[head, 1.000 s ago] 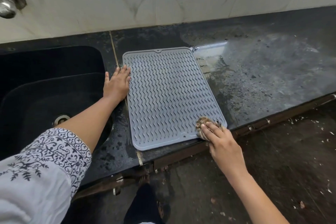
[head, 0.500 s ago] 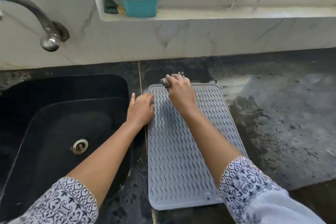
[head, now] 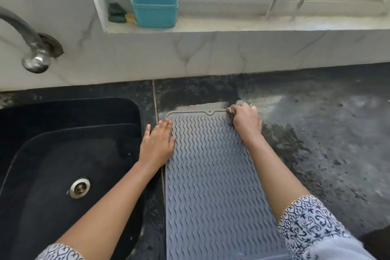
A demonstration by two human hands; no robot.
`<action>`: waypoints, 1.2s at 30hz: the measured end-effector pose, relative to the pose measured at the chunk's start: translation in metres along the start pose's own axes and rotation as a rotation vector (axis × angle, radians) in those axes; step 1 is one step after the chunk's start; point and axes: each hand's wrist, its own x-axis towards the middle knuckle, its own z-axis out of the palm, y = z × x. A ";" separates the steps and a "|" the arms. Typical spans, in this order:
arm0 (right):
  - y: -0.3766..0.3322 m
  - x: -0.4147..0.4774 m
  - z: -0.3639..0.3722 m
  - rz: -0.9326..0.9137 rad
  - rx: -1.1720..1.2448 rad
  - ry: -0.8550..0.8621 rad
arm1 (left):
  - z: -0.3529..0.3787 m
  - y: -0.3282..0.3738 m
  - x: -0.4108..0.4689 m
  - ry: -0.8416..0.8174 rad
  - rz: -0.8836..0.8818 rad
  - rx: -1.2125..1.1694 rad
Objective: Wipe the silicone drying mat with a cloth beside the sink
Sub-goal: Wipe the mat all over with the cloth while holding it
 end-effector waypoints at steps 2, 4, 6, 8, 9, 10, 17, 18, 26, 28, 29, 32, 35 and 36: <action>0.009 -0.004 0.007 -0.091 0.016 -0.007 | -0.001 0.002 0.000 0.007 -0.007 0.001; 0.023 -0.009 0.015 -0.130 -0.062 -0.049 | -0.001 0.003 0.000 0.002 -0.009 0.009; 0.039 -0.008 0.016 -0.060 -0.117 -0.046 | -0.002 0.003 -0.001 0.005 -0.008 0.011; 0.048 -0.002 0.010 0.015 -0.148 -0.076 | -0.002 0.003 0.000 0.002 -0.011 0.013; 0.051 0.000 0.005 0.043 -0.139 -0.093 | -0.002 0.003 -0.001 0.000 -0.012 0.014; 0.055 0.002 0.000 0.074 -0.109 -0.091 | -0.001 0.003 -0.001 0.003 -0.013 0.012; 0.088 -0.028 -0.045 0.230 0.763 -0.058 | 0.002 0.009 -0.001 -0.001 -0.053 0.004; 0.090 -0.036 -0.049 0.255 1.050 -0.103 | 0.002 0.010 -0.001 0.000 -0.058 0.009; 0.097 -0.060 -0.057 0.336 1.819 -0.051 | 0.000 0.016 0.002 -0.019 -0.112 0.027; 0.103 -0.062 -0.059 0.403 1.965 -0.108 | -0.001 0.019 0.002 -0.029 -0.121 0.039; 0.107 -0.064 -0.058 0.443 2.054 -0.171 | -0.002 0.020 0.002 -0.034 -0.128 0.041; 0.117 -0.072 -0.056 0.505 2.131 -0.297 | -0.002 0.024 0.003 -0.053 -0.161 0.037; 0.127 -0.073 -0.052 0.525 2.128 -0.353 | -0.003 0.025 0.004 -0.073 -0.180 0.054; 0.130 -0.071 -0.051 0.548 2.074 -0.357 | -0.003 0.026 0.004 -0.079 -0.186 0.054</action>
